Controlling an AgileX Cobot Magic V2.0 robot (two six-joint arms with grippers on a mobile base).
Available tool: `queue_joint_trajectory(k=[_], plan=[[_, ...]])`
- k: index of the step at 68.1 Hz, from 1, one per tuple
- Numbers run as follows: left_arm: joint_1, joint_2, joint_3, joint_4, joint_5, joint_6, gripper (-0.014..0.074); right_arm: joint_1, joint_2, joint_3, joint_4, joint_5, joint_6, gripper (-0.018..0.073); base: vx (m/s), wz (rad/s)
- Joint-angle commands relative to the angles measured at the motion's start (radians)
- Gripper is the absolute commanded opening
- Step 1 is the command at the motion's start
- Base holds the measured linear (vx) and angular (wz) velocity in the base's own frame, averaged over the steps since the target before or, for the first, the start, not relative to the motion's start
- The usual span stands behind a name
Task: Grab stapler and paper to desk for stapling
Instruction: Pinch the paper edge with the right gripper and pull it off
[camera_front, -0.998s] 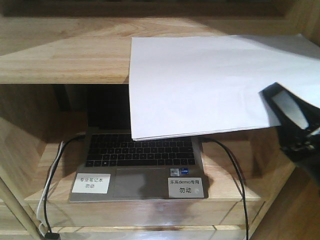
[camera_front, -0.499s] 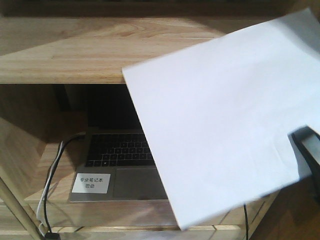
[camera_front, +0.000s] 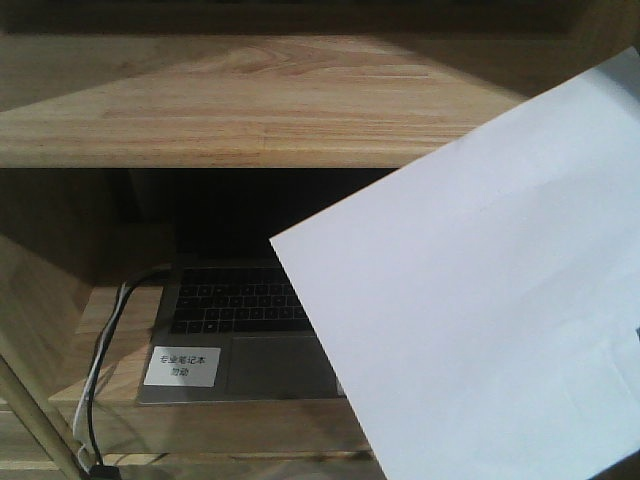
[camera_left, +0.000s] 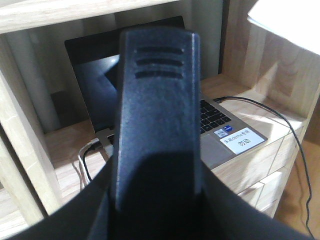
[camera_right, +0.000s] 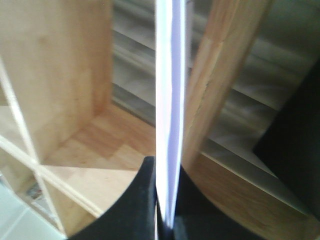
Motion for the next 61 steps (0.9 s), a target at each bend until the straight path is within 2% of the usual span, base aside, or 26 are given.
queue_joint_trajectory(k=[1,34,50,61], plan=[[-0.004,0.013,-0.028,-0.013,-0.116,-0.005,-0.0006,0.001,-0.033,-0.009,0.005,-0.046,0.000,-0.0003,0.00,0.00],[-0.004,0.013,-0.028,-0.013,-0.116,-0.005,-0.0006,0.001,-0.160,0.008,-0.011,0.040,0.014,-0.0003,0.00,0.00],[-0.004,0.013,-0.028,-0.013,-0.116,-0.005,-0.0006,0.001,-0.160,0.008,-0.090,0.040,0.006,-0.0002,0.00,0.00],[-0.004,0.013,-0.028,-0.013,-0.116,-0.005,-0.0006,0.001,-0.160,0.008,-0.096,0.040,0.006,-0.0002,0.00,0.00]])
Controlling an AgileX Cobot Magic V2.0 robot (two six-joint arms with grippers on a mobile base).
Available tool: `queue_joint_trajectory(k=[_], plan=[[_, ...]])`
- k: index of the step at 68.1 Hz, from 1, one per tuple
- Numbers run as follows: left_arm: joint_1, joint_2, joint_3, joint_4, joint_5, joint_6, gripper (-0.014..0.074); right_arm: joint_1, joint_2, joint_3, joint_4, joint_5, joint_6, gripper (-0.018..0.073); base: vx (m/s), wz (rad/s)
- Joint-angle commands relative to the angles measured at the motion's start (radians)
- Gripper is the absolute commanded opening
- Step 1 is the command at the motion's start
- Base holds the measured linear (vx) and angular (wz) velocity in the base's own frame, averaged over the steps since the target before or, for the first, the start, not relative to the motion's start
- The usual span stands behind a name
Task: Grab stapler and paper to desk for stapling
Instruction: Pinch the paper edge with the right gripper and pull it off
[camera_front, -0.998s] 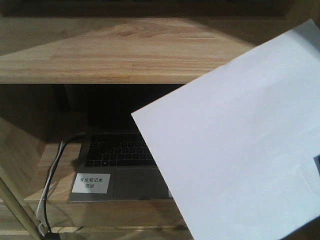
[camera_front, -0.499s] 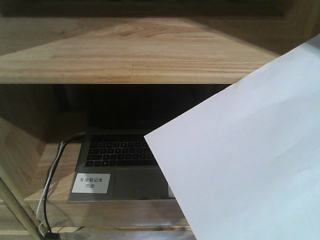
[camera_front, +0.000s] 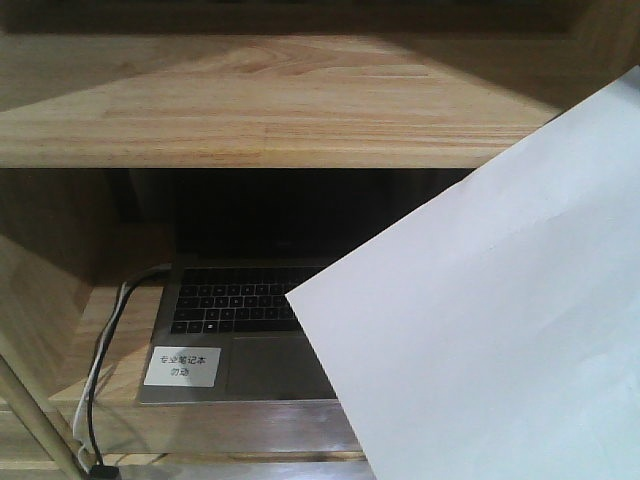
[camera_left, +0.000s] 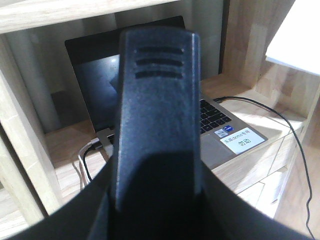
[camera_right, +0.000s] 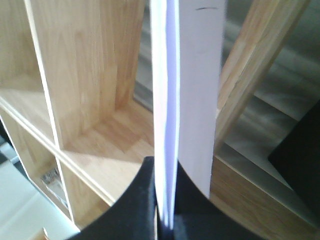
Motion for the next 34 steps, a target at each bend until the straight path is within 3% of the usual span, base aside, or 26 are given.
queue_joint_trajectory(k=[1,34], plan=[[-0.004,0.013,-0.028,-0.013,-0.116,-0.005,-0.0006,0.001,0.012,0.004,-0.007,-0.056,-0.013,-0.0002,0.00,0.00],[-0.004,0.013,-0.028,-0.013,-0.116,-0.005,-0.0006,0.001,0.012,0.004,-0.007,-0.056,-0.013,-0.0002,0.00,0.00]])
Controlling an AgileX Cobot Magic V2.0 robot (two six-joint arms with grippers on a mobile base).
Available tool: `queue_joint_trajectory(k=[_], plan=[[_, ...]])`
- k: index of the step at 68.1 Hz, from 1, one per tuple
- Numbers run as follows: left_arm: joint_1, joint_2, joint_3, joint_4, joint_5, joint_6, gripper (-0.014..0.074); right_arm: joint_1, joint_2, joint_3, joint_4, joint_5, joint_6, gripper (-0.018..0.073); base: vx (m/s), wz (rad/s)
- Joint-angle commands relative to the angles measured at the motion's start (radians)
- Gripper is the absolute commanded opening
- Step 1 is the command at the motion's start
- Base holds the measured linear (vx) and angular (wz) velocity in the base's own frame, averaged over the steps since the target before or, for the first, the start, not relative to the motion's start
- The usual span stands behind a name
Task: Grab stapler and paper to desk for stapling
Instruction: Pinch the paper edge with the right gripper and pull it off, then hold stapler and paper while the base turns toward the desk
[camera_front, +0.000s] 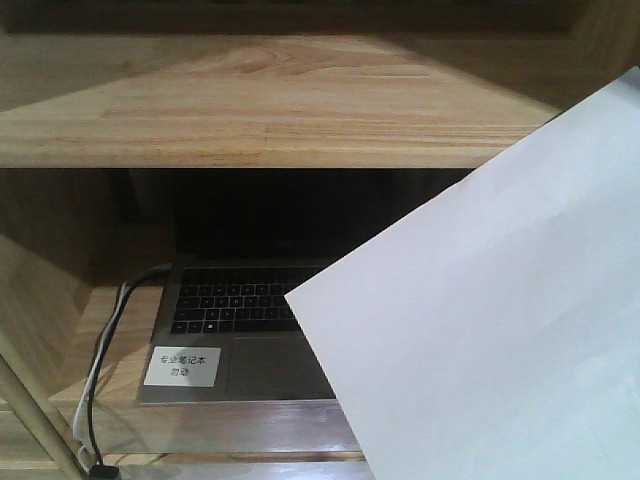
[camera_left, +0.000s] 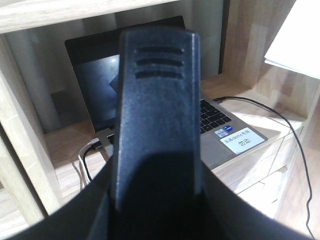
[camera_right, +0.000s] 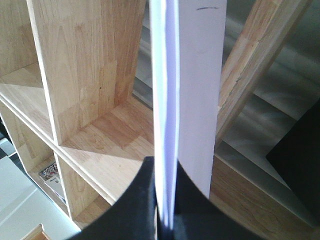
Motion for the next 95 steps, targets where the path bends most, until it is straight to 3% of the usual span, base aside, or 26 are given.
queue_joint_trajectory(k=[1,53,95], plan=[[-0.004,0.013,-0.028,-0.013,-0.116,-0.005,-0.0006,0.001,0.012,0.004,0.000,-0.056,-0.013,-0.0002,0.00,0.00],[-0.004,0.013,-0.028,-0.013,-0.116,-0.005,-0.0006,0.001,0.012,0.004,0.000,-0.056,-0.016,-0.0002,-0.03,0.02],[-0.004,0.013,-0.028,-0.013,-0.116,-0.005,-0.0006,0.001,0.012,0.004,0.000,-0.056,-0.016,-0.0002,-0.22,0.09]])
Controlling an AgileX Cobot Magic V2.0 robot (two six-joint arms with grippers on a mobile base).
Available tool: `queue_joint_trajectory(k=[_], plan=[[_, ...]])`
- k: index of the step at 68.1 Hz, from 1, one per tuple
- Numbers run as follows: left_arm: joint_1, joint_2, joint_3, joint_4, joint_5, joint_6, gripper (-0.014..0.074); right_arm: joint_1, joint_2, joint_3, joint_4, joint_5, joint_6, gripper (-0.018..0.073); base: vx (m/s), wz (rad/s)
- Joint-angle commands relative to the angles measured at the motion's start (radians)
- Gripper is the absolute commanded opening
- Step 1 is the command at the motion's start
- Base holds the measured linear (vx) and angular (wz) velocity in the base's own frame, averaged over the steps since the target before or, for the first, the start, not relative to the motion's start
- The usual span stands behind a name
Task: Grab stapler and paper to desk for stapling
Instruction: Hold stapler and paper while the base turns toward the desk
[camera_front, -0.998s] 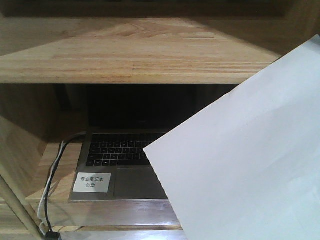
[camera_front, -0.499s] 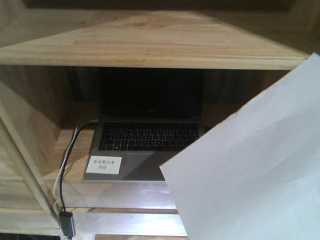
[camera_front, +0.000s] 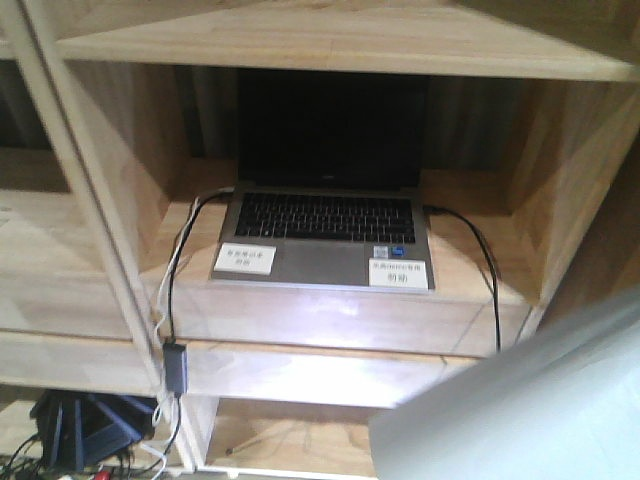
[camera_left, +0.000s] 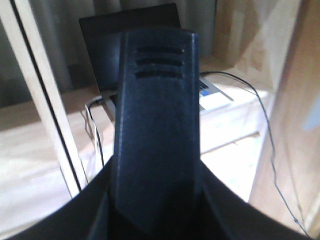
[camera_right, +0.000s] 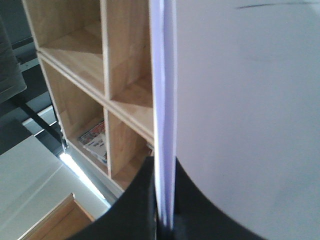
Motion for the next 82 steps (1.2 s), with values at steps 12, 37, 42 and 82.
queue_joint_trajectory(k=[12,37,42,82], plan=[[-0.004,0.013,-0.028,-0.013,-0.116,-0.005,-0.0006,0.001,0.012,0.004,0.000,-0.057,-0.015,-0.0002,-0.25,0.03],[-0.004,0.013,-0.028,-0.013,-0.116,-0.005,-0.0006,0.001,0.012,0.004,0.000,-0.057,-0.015,-0.0002,-0.19,0.01],[-0.004,0.013,-0.028,-0.013,-0.116,-0.005,-0.0006,0.001,0.012,0.004,0.000,-0.057,-0.015,-0.0002,-0.12,0.13],[-0.004,0.013,-0.028,-0.013,-0.116,-0.005,-0.0006,0.001,0.012,0.004,0.000,-0.058,-0.015,-0.0002,-0.04,0.39]])
